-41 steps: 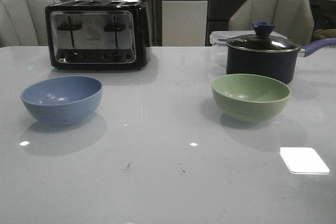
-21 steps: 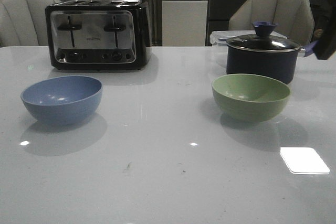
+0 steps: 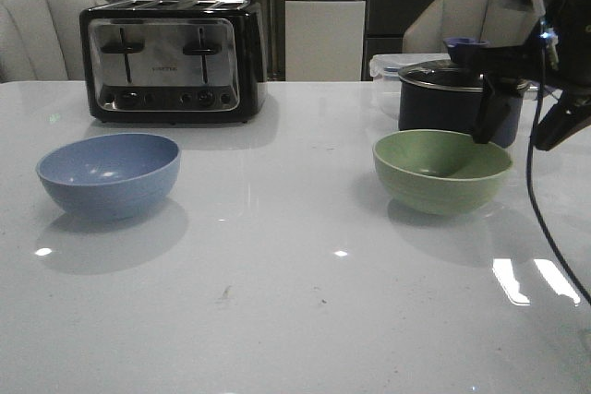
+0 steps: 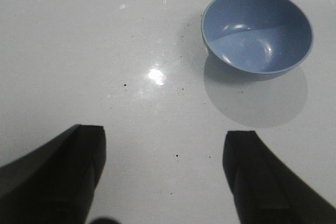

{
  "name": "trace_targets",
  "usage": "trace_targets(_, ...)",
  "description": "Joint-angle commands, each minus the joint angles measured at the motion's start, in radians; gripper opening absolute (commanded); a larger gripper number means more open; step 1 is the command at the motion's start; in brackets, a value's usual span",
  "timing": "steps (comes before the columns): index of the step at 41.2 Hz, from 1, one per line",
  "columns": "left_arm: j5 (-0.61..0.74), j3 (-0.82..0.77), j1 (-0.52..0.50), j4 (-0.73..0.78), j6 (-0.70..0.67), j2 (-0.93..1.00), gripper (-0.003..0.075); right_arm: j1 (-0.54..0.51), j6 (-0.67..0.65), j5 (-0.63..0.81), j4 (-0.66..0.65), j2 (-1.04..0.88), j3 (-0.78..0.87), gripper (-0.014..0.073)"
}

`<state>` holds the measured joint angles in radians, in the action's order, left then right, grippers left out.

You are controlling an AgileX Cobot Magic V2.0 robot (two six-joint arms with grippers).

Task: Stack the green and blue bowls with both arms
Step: 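Lower the right gripper onto the rim of the pale green bowl and grasp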

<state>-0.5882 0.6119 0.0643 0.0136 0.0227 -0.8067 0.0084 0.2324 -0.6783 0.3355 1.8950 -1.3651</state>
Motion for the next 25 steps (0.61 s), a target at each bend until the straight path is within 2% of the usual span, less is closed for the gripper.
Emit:
trace_targets(1, 0.076, 0.036, 0.009, -0.007, -0.001, 0.002, 0.0529, -0.002, 0.015, 0.016, 0.023, 0.003, -0.077, 0.0562)
trace_targets(3, 0.076, 0.036, 0.009, -0.007, -0.001, 0.002, 0.0529, -0.002, 0.015, 0.002, 0.023, 0.028, -0.095, 0.0554)
trace_targets(6, 0.076, 0.036, 0.009, -0.007, -0.001, 0.002, 0.0529, -0.002, 0.015, -0.021, 0.022, 0.053, -0.114, 0.0498)
trace_targets(14, 0.076, 0.036, 0.009, -0.007, -0.001, 0.002, 0.0529, -0.002, 0.018, -0.039, 0.021, 0.062, -0.121, 0.0237)
trace_targets(17, 0.076, 0.036, 0.009, -0.007, -0.001, 0.002, 0.0529, -0.002, 0.021, -0.045, 0.021, 0.062, -0.121, 0.0176)
trace_targets(25, 0.076, 0.036, 0.009, -0.007, -0.001, 0.002, 0.0529, -0.002, 0.032, -0.063, 0.021, 0.031, -0.121, 0.0110)
